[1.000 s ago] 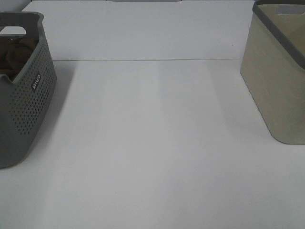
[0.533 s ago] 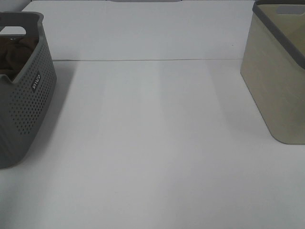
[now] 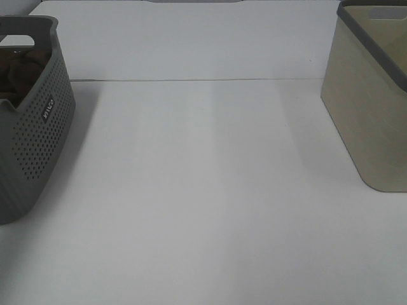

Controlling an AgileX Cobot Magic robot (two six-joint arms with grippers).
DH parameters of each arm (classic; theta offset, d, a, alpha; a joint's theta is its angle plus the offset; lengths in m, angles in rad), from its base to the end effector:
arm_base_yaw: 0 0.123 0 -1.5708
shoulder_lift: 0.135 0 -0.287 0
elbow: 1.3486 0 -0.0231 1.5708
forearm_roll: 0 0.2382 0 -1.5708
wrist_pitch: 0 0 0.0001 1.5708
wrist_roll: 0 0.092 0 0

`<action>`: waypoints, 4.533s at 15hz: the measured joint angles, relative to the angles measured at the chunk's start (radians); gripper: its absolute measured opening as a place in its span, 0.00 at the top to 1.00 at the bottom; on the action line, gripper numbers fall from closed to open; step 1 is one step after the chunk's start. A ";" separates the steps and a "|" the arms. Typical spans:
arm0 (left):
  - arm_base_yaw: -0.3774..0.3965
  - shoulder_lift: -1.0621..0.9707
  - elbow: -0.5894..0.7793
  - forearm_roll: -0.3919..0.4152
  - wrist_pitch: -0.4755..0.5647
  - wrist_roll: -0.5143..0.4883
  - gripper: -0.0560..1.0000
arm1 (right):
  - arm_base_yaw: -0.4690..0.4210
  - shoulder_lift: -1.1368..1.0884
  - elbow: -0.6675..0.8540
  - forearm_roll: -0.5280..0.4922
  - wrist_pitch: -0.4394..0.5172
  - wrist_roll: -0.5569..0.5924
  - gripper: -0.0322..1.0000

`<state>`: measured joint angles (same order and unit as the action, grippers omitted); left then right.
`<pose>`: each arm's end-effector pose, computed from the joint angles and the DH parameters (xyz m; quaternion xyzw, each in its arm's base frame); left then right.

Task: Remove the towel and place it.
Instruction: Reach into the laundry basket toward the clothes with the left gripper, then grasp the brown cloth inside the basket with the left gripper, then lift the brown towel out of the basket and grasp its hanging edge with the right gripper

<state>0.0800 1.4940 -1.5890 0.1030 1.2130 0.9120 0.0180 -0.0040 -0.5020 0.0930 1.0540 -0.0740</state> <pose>0.2922 0.0323 0.3969 0.3931 0.8786 0.1719 0.2099 -0.0179 0.0071 0.2721 -0.0408 0.8480 0.0317 0.5275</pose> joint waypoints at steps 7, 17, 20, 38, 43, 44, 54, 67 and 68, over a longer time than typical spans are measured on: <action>0.000 0.479 -0.214 0.082 -0.003 0.157 0.04 | 0.000 0.000 0.000 0.000 0.000 0.000 0.02; 0.005 0.609 -0.224 0.025 -0.002 0.243 0.06 | 0.000 0.000 0.000 0.000 0.000 0.000 0.02; 0.024 0.609 -0.186 0.019 -0.001 0.240 0.07 | 0.000 0.000 0.000 0.000 0.000 0.000 0.02; 0.064 0.600 -0.148 0.019 0.001 -0.034 0.95 | 0.000 0.000 0.000 0.000 0.000 0.000 0.02; 0.043 0.548 -0.146 0.025 0.001 -0.200 0.95 | 0.000 0.000 0.000 0.000 0.000 0.000 0.02; 0.026 0.492 -0.145 0.025 0.001 -0.207 0.95 | 0.000 0.000 0.000 0.000 0.000 0.000 0.02; -0.253 0.081 -0.274 0.112 -0.002 -0.263 0.95 | 0.000 0.000 0.000 0.000 0.000 0.000 0.02; -0.750 0.136 -0.502 0.158 -0.145 -0.322 0.95 | 0.000 0.657 -0.034 0.931 -0.343 -1.013 0.03; -0.779 0.151 -0.502 0.163 -0.177 -0.322 0.95 | 0.000 0.752 -0.034 1.066 -0.339 -1.191 0.03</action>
<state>-0.6990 1.6450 -2.0910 0.2660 1.0360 0.5900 0.0180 0.7480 -0.5360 1.1590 0.7150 -1.2650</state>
